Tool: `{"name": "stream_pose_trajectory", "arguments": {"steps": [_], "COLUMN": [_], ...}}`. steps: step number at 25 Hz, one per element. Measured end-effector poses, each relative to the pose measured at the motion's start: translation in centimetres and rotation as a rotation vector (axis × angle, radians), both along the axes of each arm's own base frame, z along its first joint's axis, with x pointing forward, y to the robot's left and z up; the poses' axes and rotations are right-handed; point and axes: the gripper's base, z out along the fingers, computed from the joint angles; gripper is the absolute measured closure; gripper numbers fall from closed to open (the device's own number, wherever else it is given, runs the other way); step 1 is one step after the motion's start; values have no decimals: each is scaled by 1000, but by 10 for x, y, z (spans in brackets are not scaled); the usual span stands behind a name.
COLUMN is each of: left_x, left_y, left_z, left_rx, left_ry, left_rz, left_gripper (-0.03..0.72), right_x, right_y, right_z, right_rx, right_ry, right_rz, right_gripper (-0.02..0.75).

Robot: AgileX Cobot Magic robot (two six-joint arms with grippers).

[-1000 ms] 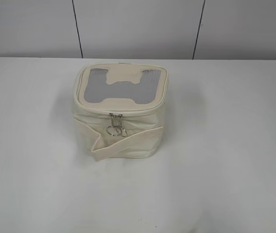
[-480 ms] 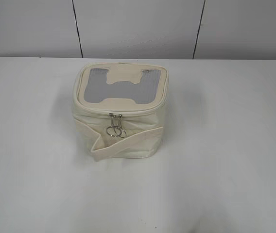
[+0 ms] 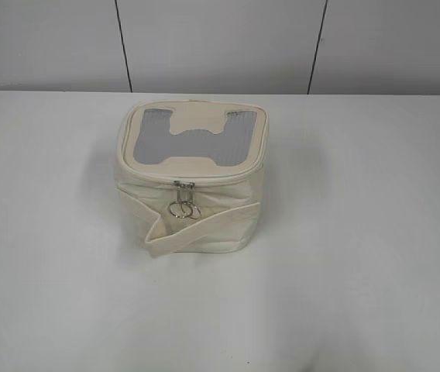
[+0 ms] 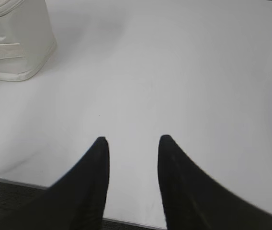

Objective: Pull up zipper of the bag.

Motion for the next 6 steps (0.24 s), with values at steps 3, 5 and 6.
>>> {"name": "stream_pose_trajectory", "arguments": {"steps": [3, 5, 6], "left_x": [0, 0, 0], "left_y": [0, 0, 0], "left_z": [0, 0, 0], "left_rx": [0, 0, 0], "left_ry": [0, 0, 0], "left_rz": [0, 0, 0], "left_gripper": [452, 452, 452], "right_x": [0, 0, 0], "right_y": [0, 0, 0], "right_z": [0, 0, 0], "right_rx": [0, 0, 0], "right_ry": [0, 0, 0], "right_rz": [0, 0, 0], "right_gripper": [456, 459, 461]}}
